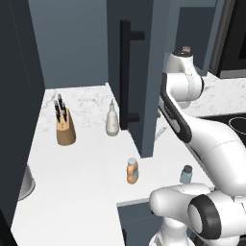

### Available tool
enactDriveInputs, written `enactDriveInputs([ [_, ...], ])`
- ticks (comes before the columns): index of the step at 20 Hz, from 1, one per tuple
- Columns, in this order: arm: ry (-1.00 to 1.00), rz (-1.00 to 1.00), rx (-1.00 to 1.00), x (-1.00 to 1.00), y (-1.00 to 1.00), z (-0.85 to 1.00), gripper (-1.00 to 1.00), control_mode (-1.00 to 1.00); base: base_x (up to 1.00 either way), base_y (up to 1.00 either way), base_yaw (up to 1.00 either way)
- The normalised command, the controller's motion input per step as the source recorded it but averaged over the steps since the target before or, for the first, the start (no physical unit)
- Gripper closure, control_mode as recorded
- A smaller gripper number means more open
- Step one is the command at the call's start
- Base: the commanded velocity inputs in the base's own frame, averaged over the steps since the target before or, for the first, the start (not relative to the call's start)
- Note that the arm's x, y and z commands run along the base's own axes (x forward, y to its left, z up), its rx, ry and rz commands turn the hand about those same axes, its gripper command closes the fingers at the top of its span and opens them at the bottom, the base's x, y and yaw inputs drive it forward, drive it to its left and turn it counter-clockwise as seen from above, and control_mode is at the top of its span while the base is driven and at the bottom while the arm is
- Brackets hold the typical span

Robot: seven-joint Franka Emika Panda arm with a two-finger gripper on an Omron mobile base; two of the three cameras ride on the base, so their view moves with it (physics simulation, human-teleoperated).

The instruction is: Put the shaker and condiment bottle from the counter next to their counterparts in the cabinet.

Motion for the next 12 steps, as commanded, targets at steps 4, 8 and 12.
enactDriveInputs([
  [4, 0.0, 0.0, 0.0, 0.0, 0.0, 0.0, -1.0, -1.0, 0.0, 0.0, 0.0],
  [8, 0.0, 0.0, 0.0, -0.03, 0.0, -0.03, -1.0, -1.0, 0.0, 0.0, 0.0],
  [12, 0.0, 0.0, 0.0, -0.14, 0.0, -0.14, -1.0, -1.0, 0.0, 0.0, 0.0],
])
